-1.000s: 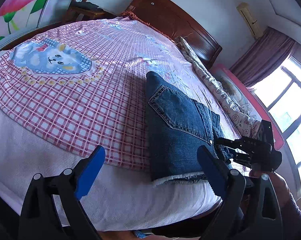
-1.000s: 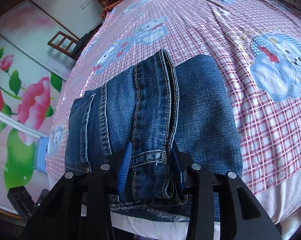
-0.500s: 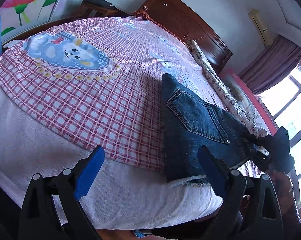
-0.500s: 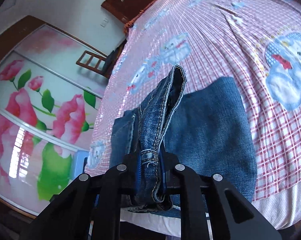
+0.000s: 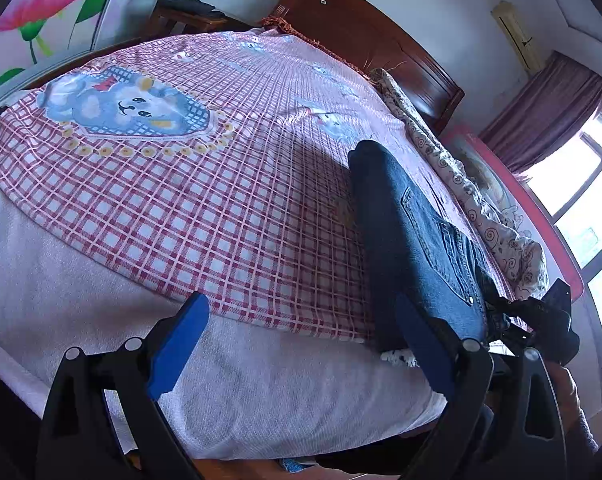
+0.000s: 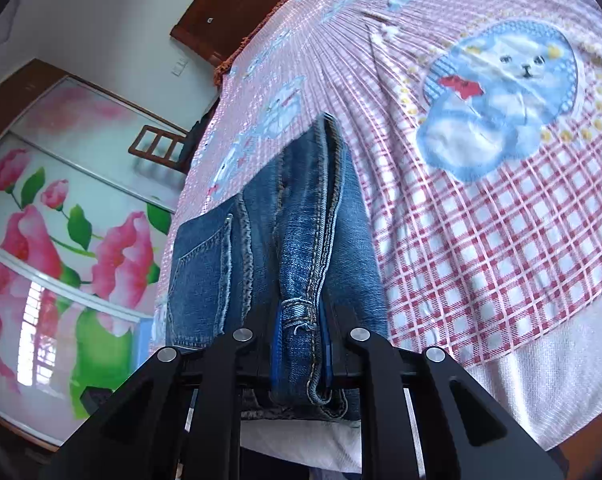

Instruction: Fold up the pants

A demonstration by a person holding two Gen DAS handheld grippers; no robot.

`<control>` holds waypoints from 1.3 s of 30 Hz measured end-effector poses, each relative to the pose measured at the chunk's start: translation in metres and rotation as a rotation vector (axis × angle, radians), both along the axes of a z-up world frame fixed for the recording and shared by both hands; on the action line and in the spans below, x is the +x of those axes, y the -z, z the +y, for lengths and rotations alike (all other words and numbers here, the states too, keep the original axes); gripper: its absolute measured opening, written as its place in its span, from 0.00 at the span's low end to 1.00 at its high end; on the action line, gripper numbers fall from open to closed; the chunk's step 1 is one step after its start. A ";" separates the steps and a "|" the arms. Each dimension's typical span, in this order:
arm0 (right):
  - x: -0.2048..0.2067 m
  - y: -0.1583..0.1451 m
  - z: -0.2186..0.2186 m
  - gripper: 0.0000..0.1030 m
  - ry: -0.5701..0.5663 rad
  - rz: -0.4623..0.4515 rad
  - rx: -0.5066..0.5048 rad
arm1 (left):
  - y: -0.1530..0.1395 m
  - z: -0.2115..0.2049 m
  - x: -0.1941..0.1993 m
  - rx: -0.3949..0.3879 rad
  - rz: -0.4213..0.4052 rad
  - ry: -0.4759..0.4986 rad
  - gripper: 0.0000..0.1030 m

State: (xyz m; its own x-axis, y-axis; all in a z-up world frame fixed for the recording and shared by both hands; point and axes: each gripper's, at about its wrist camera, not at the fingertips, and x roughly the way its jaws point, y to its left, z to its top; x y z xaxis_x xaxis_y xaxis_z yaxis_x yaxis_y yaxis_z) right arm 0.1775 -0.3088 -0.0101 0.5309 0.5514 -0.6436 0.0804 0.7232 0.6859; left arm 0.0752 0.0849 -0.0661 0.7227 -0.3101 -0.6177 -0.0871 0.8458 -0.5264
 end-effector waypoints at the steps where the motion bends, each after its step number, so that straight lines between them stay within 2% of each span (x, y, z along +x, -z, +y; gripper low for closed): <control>1: 0.002 0.008 0.000 0.23 0.013 0.029 -0.016 | 0.000 -0.003 0.002 0.012 0.008 0.005 0.92; 4: 0.000 0.011 -0.001 0.26 0.021 0.026 0.002 | -0.016 -0.015 0.007 0.102 -0.002 0.022 0.92; 7: -0.014 -0.008 -0.011 0.32 0.118 0.011 -0.082 | -0.051 -0.033 0.021 0.206 -0.070 0.062 0.92; 8: -0.020 -0.015 -0.017 0.32 0.160 -0.012 -0.076 | -0.063 -0.041 0.029 0.246 -0.081 0.072 0.92; 10: -0.023 -0.026 -0.023 0.32 0.191 -0.053 -0.038 | -0.084 -0.061 0.051 0.273 -0.087 0.120 0.96; 12: -0.014 -0.034 -0.017 0.44 0.146 -0.075 0.007 | -0.094 -0.088 0.077 0.309 -0.044 0.159 0.96; 16: 0.019 -0.046 0.013 0.46 0.049 -0.119 0.037 | -0.099 -0.129 0.104 0.298 -0.009 0.197 0.96; 19: 0.050 -0.050 0.038 0.46 -0.003 -0.115 0.041 | -0.089 -0.149 0.117 0.303 0.031 0.216 0.96; 20: 0.060 -0.049 0.043 0.51 -0.011 -0.109 0.056 | -0.082 -0.149 0.121 0.291 0.054 0.216 0.96; 21: 0.071 -0.048 0.048 0.65 -0.029 -0.103 0.078 | -0.072 -0.148 0.127 0.279 0.092 0.207 0.96; 22: 0.081 -0.046 0.052 0.68 -0.030 -0.095 0.081 | -0.062 -0.145 0.132 0.269 0.122 0.200 0.96; 26: 0.115 -0.031 0.065 0.68 -0.041 -0.047 0.076 | -0.033 -0.139 0.138 0.269 0.177 0.200 0.96; 28: 0.129 -0.018 0.064 0.68 -0.031 -0.001 0.061 | -0.022 -0.140 0.142 0.300 0.210 0.205 0.96; 30: 0.137 -0.008 0.062 0.67 -0.009 0.039 0.061 | -0.014 -0.136 0.145 0.268 0.224 0.204 0.97; 34: 0.139 -0.013 0.073 0.67 -0.045 0.041 -0.056 | -0.015 -0.141 0.144 0.306 0.218 0.207 0.98; 37: 0.133 -0.019 0.070 0.67 -0.032 0.030 -0.037 | -0.017 -0.138 0.144 0.305 0.203 0.210 0.98; 39: 0.122 -0.030 0.067 0.71 -0.002 0.016 -0.029 | -0.017 -0.138 0.143 0.308 0.196 0.210 0.98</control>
